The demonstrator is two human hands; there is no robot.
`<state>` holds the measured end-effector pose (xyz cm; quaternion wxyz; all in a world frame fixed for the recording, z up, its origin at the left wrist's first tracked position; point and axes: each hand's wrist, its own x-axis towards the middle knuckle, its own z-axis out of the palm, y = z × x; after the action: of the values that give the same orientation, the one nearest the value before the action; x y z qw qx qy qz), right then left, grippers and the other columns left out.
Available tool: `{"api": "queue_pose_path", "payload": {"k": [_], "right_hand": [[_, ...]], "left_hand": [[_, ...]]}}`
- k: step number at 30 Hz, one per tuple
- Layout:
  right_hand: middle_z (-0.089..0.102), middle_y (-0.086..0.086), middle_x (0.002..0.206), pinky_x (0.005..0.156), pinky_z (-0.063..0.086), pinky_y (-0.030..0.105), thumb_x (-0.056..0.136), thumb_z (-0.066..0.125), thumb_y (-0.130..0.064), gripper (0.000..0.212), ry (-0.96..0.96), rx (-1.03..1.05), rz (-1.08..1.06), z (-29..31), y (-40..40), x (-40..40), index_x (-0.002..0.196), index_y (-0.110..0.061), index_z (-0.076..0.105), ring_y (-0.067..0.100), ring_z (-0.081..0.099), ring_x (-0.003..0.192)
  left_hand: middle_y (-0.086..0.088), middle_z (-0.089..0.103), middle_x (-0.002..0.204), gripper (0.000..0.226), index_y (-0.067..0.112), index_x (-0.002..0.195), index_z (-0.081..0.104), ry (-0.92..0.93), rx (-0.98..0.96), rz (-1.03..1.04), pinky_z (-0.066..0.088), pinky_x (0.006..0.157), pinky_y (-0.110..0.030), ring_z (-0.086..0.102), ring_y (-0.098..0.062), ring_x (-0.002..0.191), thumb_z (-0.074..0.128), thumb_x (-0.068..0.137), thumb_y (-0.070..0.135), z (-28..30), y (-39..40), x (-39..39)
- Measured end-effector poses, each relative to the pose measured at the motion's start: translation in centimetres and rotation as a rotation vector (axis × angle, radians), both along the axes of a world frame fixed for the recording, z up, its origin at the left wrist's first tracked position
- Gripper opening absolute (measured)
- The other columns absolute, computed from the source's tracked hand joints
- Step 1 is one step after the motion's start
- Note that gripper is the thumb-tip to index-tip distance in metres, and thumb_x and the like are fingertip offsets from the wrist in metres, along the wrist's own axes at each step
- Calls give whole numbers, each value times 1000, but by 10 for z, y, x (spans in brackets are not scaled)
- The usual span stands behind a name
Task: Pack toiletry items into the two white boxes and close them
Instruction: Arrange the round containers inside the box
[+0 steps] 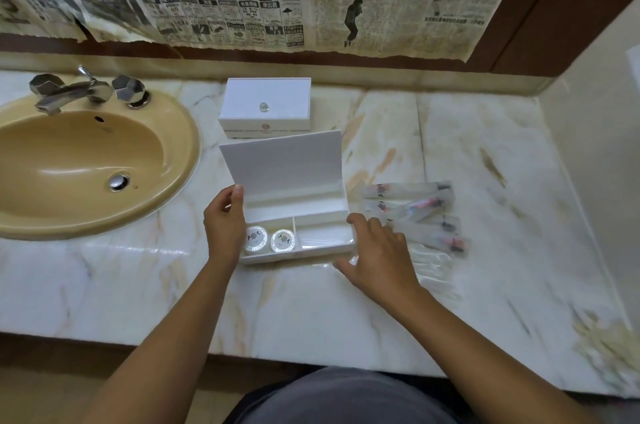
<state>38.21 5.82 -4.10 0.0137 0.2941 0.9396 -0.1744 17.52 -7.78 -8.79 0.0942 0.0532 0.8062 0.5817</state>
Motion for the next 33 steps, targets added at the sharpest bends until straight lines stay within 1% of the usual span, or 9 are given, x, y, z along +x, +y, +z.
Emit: {"api": "queue_pose_path", "payload": {"k": [2,6,10,17,20,22,24,28,33], "right_hand": [[53,3,111,89,36,37,77,69,-44,75,-41,2,11,-3,0,5,138,-25,31,28,54,103],[52,5,112,92,37,37,80,66,-25,91,-65,3,37,-9,-2,7,151,-25,8,28,52,103],[52,3,104,88,39,35,83,58,-15,94,-58,-54,43,-11,-3,10,152,-28,-5,25,50,100],[49,5,112,87,42,34,81,56,-14,73,19,-51,46,-3,-1,9,147,-23,25,27,51,98],[54,5,100,77,45,35,73,63,-12,56,83,0,40,0,0,10,128,-17,52,28,54,84],[55,4,89,68,47,36,65,68,-11,43,170,3,19,1,0,11,108,-14,62,28,55,73],[55,3,86,64,47,35,64,69,-11,33,240,-32,13,8,-3,9,96,-13,65,26,55,69],[54,2,85,62,41,28,68,68,-11,22,343,-98,81,26,-15,-14,89,-11,64,24,55,68],[50,6,91,67,38,31,76,64,-11,15,309,-124,244,42,-36,-55,90,-7,59,25,49,70]], "left_hand": [[8,68,95,21,15,102,69,12,-12,2,39,72,0,58,15,76,54,100,29,0,0,0],[3,68,99,26,10,108,70,13,-21,5,39,71,1,58,10,78,54,100,29,-1,0,-1],[2,69,101,28,8,109,70,19,-17,3,39,73,1,59,9,82,54,100,29,-1,0,-1],[5,68,98,23,14,105,70,9,-9,-3,40,74,-1,58,15,78,54,100,30,-2,-1,0],[5,69,100,26,12,109,70,6,6,0,44,82,-10,59,11,83,55,100,31,-2,-1,-1],[5,69,97,25,12,107,70,4,10,-1,44,79,-9,59,11,79,55,100,30,-2,-1,-1],[8,69,94,21,15,103,70,1,7,-5,41,73,-3,58,14,75,55,100,29,-2,-1,-1],[13,68,93,17,19,101,68,-4,15,-6,40,72,-1,58,17,76,54,100,28,1,0,0],[11,68,91,17,19,100,69,-7,25,-1,41,70,-3,59,10,76,54,100,28,1,0,1]]}}
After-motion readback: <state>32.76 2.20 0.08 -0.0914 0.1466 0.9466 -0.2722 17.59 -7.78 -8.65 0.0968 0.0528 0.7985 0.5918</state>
